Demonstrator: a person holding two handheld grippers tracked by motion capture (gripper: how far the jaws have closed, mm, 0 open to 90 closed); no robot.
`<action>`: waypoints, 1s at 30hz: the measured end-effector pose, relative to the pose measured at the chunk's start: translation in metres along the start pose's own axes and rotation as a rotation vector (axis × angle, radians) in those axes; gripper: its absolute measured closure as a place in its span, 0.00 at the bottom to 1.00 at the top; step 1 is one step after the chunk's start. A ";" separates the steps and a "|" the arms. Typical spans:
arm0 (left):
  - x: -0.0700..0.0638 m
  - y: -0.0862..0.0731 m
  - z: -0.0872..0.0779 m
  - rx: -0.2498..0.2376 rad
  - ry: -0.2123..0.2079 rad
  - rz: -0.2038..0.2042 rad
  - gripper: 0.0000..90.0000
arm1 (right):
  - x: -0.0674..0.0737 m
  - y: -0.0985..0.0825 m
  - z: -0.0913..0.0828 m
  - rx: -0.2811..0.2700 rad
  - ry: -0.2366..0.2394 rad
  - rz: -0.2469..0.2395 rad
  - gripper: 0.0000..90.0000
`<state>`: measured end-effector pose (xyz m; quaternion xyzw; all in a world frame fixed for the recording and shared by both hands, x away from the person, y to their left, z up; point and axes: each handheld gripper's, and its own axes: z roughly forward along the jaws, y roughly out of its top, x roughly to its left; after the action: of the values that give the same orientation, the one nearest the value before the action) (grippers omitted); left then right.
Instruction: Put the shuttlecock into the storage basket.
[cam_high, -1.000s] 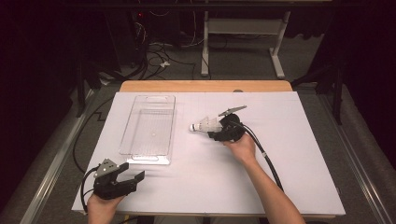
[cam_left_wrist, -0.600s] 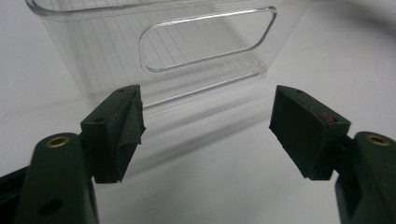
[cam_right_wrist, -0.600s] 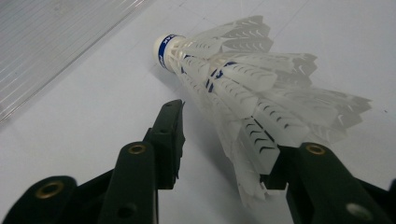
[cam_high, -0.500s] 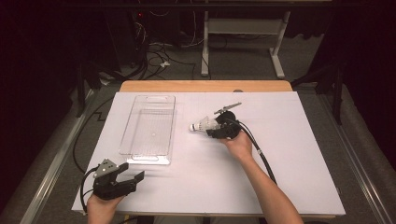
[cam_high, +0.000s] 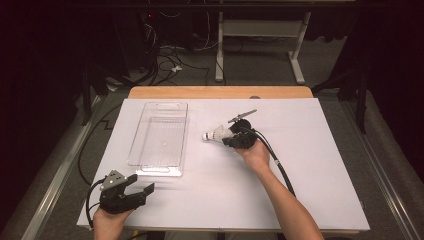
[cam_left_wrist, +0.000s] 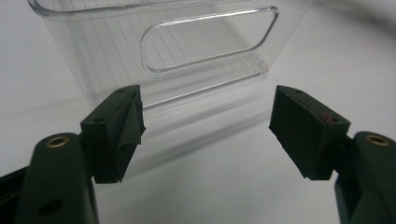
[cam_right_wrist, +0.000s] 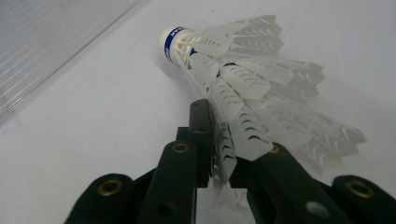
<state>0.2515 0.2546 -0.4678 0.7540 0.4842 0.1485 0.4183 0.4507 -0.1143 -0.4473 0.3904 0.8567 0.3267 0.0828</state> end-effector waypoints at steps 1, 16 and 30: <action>0.000 0.000 0.000 0.000 0.000 0.000 0.30 | 0.000 0.000 0.000 0.002 0.002 0.000 0.96; 0.001 0.000 -0.001 -0.008 0.003 -0.004 0.30 | 0.003 -0.001 -0.002 -0.002 -0.004 -0.009 0.99; 0.004 0.000 -0.002 -0.009 0.008 -0.008 0.30 | 0.000 0.002 -0.014 -0.018 0.016 -0.012 0.99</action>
<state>0.2523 0.2592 -0.4675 0.7495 0.4883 0.1518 0.4203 0.4458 -0.1202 -0.4354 0.3817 0.8567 0.3373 0.0813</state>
